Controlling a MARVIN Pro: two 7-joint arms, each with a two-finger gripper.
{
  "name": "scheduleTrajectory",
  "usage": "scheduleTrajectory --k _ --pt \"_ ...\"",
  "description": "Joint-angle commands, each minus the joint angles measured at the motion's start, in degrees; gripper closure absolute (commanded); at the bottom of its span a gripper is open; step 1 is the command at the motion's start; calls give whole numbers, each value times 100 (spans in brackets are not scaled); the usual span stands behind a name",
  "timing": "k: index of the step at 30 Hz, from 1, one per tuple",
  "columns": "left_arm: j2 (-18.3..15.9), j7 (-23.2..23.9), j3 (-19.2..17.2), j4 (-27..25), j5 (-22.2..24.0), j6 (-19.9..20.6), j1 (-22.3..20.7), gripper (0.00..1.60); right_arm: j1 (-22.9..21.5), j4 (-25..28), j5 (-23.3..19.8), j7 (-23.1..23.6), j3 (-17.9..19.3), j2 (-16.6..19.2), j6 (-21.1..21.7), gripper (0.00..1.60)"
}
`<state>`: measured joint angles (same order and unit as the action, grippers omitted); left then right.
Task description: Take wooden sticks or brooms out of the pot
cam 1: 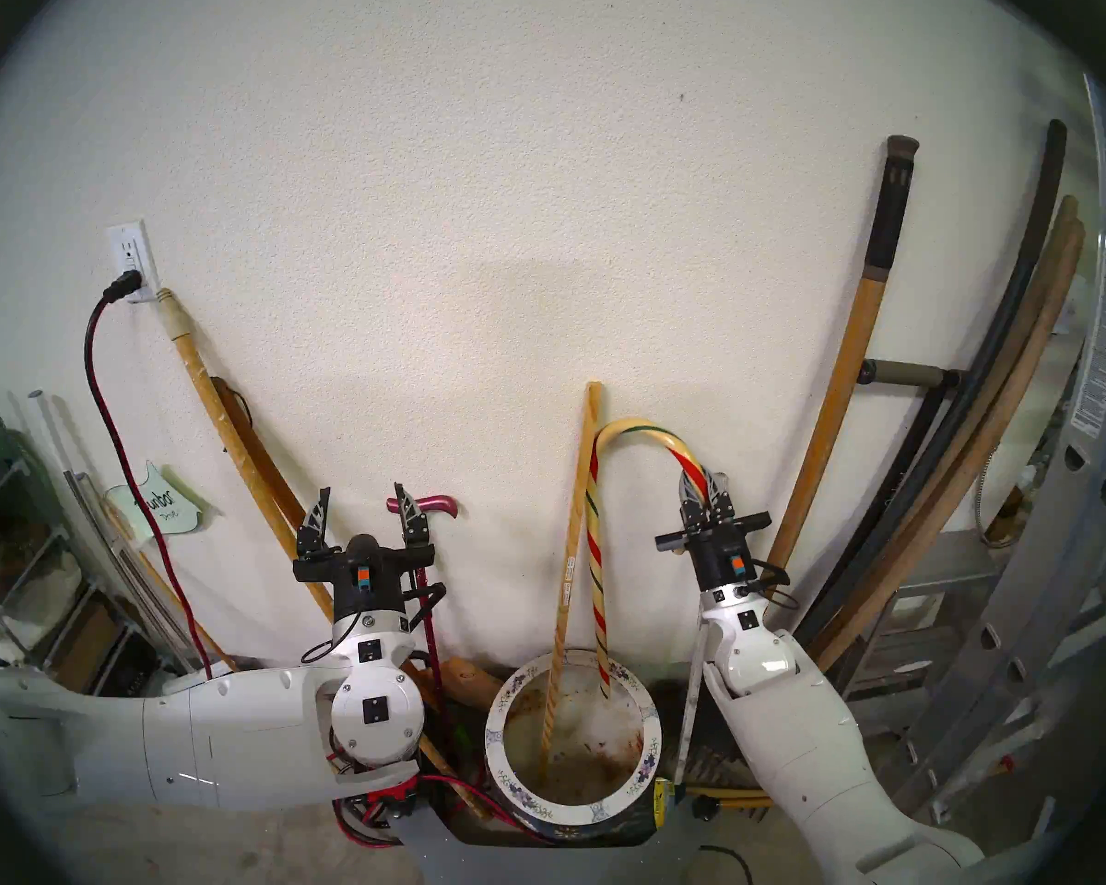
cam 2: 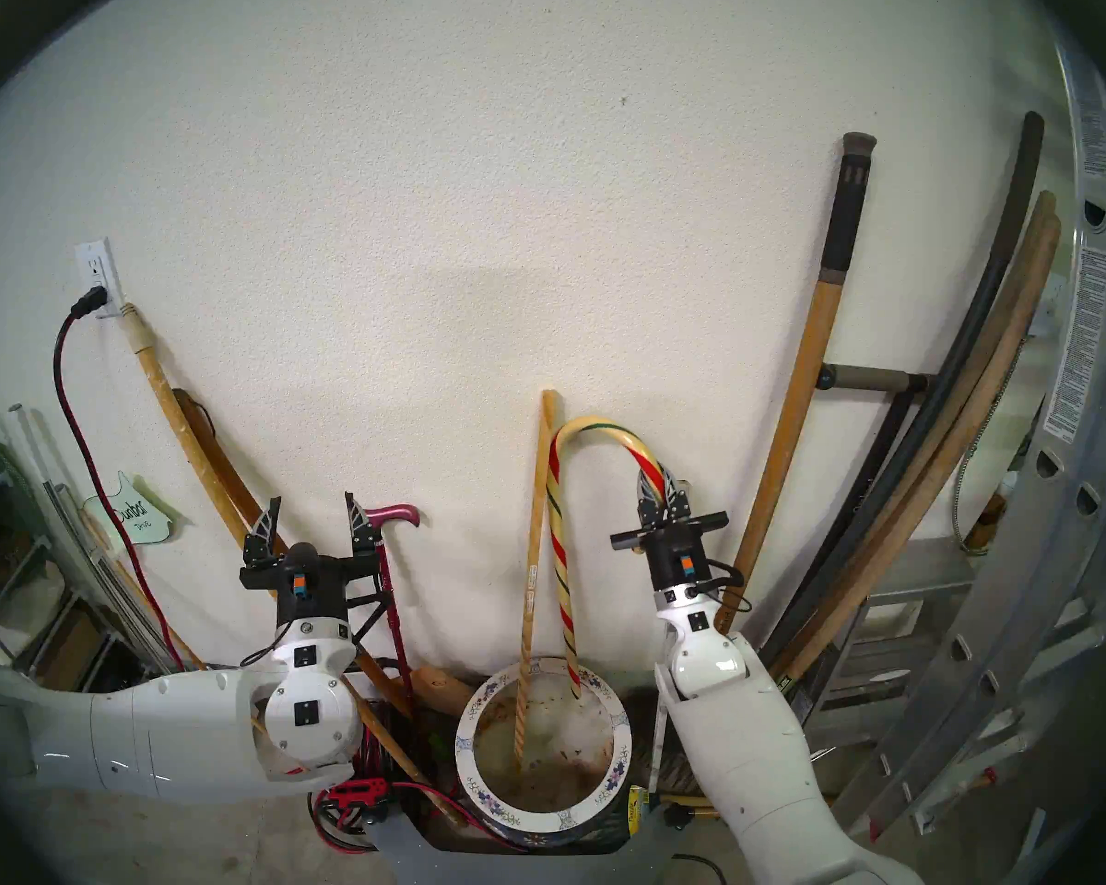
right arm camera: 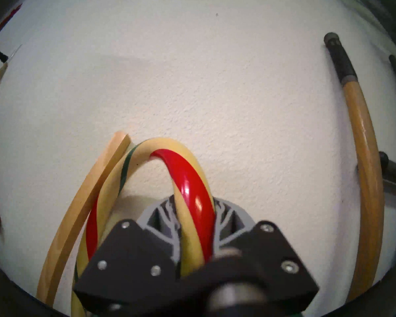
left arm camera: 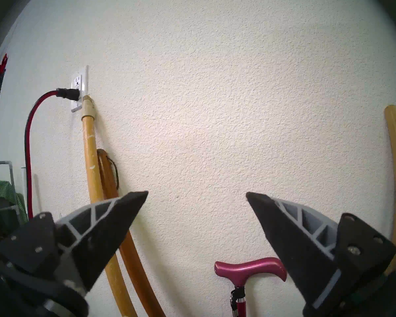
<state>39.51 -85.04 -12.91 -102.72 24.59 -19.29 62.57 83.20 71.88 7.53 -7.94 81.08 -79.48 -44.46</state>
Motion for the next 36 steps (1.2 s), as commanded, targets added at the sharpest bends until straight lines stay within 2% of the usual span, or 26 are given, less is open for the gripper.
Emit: scheduleTrajectory --k 1,8,14,16,17,19,21,28,36 --pt "6 4 -10 0 -6 -1 -10 0 -70 685 -361 147 108 99 308 160" --pt "6 4 -10 1 -7 -1 -10 0 -52 1132 -638 350 214 221 697 160" --pt "7 4 -10 2 -9 -1 -10 0 153 1750 -941 605 324 391 1391 160" --pt "8 4 -10 3 -10 -1 -10 0 160 1797 -1011 673 366 434 1495 160" --pt "8 4 -10 3 -11 -1 -10 0 273 2027 -1083 731 426 494 1745 160" --pt "9 4 -10 3 -11 -1 -10 0 275 2030 -1092 743 450 513 1754 160" --pt "9 4 -11 4 -12 -1 -10 0 406 2266 -1130 780 528 579 2015 160" --pt "10 4 -11 4 -13 -1 -9 0 440 2277 -1198 895 712 687 2097 160" --pt "10 4 -12 4 -14 -1 -9 0 625 2302 -1306 1082 878 815 1854 160"
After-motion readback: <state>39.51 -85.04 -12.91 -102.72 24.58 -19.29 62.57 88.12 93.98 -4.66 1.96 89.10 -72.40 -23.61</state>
